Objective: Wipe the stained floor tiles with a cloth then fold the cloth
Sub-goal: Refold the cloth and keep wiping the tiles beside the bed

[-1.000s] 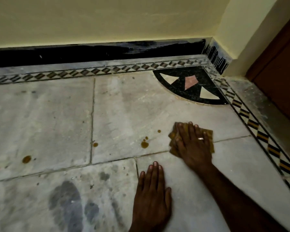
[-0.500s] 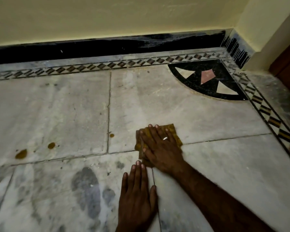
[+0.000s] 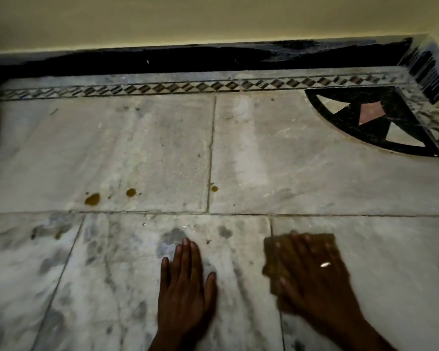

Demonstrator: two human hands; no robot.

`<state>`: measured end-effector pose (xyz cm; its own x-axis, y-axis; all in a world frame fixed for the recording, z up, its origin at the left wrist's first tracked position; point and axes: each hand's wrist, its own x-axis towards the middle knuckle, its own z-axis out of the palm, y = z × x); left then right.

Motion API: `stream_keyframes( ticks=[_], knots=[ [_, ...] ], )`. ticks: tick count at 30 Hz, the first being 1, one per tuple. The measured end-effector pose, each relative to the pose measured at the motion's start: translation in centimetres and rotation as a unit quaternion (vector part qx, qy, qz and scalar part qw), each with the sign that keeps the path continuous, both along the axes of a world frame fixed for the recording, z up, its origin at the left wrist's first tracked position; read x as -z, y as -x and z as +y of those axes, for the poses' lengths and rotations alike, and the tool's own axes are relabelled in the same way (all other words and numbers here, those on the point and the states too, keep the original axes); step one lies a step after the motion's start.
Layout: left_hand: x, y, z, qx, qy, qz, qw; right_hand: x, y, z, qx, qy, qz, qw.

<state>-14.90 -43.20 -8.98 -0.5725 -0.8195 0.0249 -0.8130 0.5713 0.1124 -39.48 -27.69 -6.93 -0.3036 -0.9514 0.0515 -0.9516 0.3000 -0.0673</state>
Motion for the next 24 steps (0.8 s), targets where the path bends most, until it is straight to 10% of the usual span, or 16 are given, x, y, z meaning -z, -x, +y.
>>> stream_keyframes(
  ticks=[6, 17, 24],
  knots=[
    [-0.1, -0.8, -0.4, -0.004, -0.005, 0.009, 1.0, 0.6, 1.5, -9.3, 0.094, -0.022, -0.024, 0.995],
    [0.1, -8.1, -4.4, -0.061, -0.013, -0.007, 0.998, 0.5, -12.4, -7.7, -0.203, 0.028, -0.018, 0.979],
    [-0.2, -8.4, -4.5, -0.081, -0.018, 0.026, 0.996, 0.4, -9.3, -11.0, -0.025, 0.009, -0.037, 0.999]
  ],
)
